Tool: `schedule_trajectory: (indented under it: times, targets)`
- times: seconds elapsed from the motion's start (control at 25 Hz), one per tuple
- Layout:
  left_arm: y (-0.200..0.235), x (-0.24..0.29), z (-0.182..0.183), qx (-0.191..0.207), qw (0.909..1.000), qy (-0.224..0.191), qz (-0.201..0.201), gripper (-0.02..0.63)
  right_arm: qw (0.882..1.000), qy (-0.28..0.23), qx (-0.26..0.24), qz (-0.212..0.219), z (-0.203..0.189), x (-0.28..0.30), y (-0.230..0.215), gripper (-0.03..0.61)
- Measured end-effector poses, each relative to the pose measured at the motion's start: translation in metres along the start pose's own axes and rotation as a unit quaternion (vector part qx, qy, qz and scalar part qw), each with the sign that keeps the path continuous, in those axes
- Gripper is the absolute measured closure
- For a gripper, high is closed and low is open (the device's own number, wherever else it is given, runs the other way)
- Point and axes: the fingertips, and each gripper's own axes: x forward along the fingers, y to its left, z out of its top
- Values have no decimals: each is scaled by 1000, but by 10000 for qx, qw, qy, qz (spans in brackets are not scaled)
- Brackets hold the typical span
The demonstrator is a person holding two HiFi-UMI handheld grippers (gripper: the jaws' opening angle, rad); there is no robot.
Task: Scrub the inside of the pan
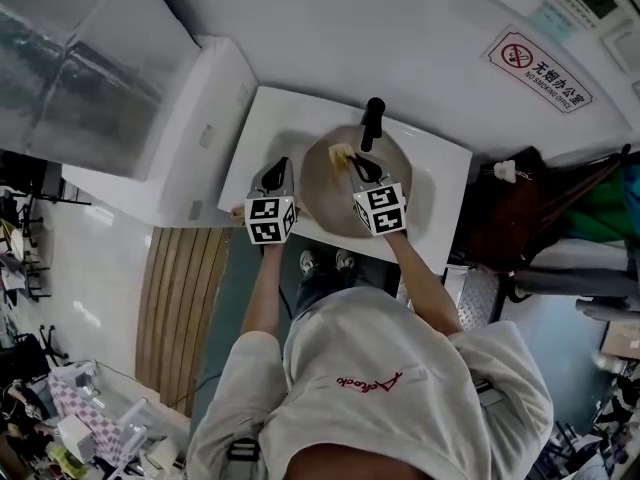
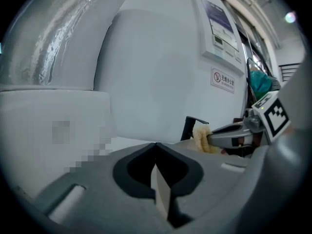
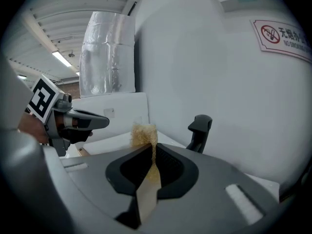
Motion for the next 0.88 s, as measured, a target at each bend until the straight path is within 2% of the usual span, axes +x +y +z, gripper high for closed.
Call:
schedule_trajectory:
  times: [0.44, 0.88]
  targets:
    - [-12, -26, 37, 92, 9992, -378, 133, 614, 9961, -871, 57, -136, 66, -38, -19, 549]
    - [-31, -38, 83, 356, 9961, -799, 121, 614, 9894, -1433, -81, -235, 111, -71, -33, 549]
